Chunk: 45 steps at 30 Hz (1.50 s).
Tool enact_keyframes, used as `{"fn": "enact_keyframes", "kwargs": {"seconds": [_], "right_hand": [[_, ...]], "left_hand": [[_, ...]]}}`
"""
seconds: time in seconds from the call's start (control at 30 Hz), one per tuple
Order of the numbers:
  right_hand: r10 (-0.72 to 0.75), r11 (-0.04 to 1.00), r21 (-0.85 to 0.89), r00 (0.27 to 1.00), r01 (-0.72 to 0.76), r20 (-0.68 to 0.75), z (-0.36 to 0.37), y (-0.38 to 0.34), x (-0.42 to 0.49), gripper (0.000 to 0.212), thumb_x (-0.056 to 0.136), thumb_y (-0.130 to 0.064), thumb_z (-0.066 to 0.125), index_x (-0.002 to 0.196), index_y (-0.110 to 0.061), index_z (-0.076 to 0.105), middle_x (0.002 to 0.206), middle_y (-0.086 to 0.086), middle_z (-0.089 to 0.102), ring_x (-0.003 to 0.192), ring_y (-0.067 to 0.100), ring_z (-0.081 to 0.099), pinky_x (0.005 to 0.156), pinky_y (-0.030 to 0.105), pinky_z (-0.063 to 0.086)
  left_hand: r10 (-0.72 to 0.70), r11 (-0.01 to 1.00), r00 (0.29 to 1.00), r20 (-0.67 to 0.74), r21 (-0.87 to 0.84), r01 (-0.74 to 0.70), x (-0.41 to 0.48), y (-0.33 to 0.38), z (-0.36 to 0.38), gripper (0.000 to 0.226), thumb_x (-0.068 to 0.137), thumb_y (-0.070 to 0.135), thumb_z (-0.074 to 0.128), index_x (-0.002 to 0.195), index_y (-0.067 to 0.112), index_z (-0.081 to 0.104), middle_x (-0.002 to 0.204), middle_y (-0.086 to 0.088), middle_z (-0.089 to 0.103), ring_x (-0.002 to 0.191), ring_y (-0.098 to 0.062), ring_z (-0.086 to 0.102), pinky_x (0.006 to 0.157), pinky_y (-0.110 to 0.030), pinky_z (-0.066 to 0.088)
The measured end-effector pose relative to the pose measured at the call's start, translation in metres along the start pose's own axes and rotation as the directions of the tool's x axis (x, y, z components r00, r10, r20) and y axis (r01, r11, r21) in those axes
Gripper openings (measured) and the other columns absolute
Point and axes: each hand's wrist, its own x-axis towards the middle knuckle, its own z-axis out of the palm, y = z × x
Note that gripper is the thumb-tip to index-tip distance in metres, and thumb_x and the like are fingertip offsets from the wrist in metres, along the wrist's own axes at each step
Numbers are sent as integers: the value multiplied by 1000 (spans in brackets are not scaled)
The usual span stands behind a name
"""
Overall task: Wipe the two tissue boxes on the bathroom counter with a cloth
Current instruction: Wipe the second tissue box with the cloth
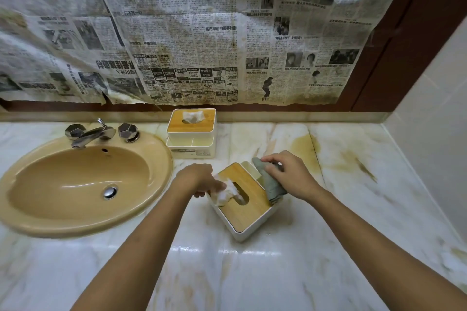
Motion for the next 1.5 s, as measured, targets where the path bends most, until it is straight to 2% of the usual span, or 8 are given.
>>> {"fn": "enact_keyframes", "kwargs": {"seconds": [0.13, 0.33, 0.5, 0.67, 0.97, 1.07, 1.37, 1.5], "right_hand": [[-11, 1000, -21, 998, 9, -64, 11, -3, 9, 29, 98, -28, 57, 125, -23, 66, 107, 0, 54, 98, 10, 53, 78, 8, 37], [7, 993, -120, 999, -13, -48, 32, 6, 9, 37, 101, -30, 51, 136, -21, 58, 110, -2, 43, 95, 11, 52, 91, 21, 44], [-86, 984, -161, 995, 77, -50, 37, 16, -19, 31, 97, -23, 59, 128, -20, 64, 108, 1, 44, 90, 20, 57, 84, 29, 49], [-200, 968, -137, 976, 210, 84, 31, 32, -48, 34, 96, -29, 62, 130, -26, 64, 109, -3, 43, 89, 10, 53, 81, 18, 43], [-118, 979, -172, 993, 112, -25, 32, 19, 18, 34, 100, -23, 55, 133, -20, 61, 108, 1, 43, 92, 17, 55, 87, 29, 48], [-154, 976, -161, 988, 148, -23, 32, 19, -7, 29, 99, -23, 57, 127, -20, 64, 105, -2, 42, 88, 14, 53, 79, 22, 45], [-114, 987, -65, 933, 145, 343, -5, 24, -36, 24, 96, -27, 62, 118, -31, 72, 104, -4, 50, 96, 6, 53, 86, 14, 40], [-70, 997, 19, 987, 68, 145, -20, 25, -15, 20, 97, -24, 61, 111, -28, 74, 100, -2, 59, 94, 2, 55, 82, 14, 40]], "left_hand": [[51, 994, 961, -271, -79, -75, 9, 2, 15, 71, 76, 50, 75, 137, 25, 48, 122, -5, 65, 110, -25, 61, 90, -38, 50], [95, 912, 934, -344, -346, -220, 15, 13, 36, 46, 83, 36, 72, 126, 23, 59, 98, 0, 66, 92, -20, 62, 83, -37, 53], [136, 884, 930, -341, -382, -269, 21, 7, 40, 45, 86, 38, 71, 127, 26, 58, 97, 1, 62, 92, -20, 61, 86, -44, 54], [183, 841, 920, -347, -430, -329, 23, 1, 42, 39, 87, 36, 70, 123, 29, 58, 94, 5, 59, 87, -21, 62, 85, -47, 55], [181, 838, 916, -357, -433, -334, 25, 0, 44, 37, 88, 39, 69, 122, 32, 57, 96, 6, 59, 86, -19, 64, 84, -45, 56], [187, 843, 912, -365, -417, -339, 25, 0, 44, 37, 88, 39, 69, 123, 32, 57, 96, 7, 59, 84, -18, 63, 83, -46, 56], [198, 855, 909, -367, -390, -343, 23, 1, 42, 39, 89, 39, 67, 125, 29, 57, 97, 5, 60, 80, -15, 64, 83, -44, 57], [191, 870, 911, -366, -367, -330, 18, 2, 38, 45, 88, 41, 67, 129, 27, 56, 100, 3, 62, 87, -17, 62, 82, -40, 55]]}}
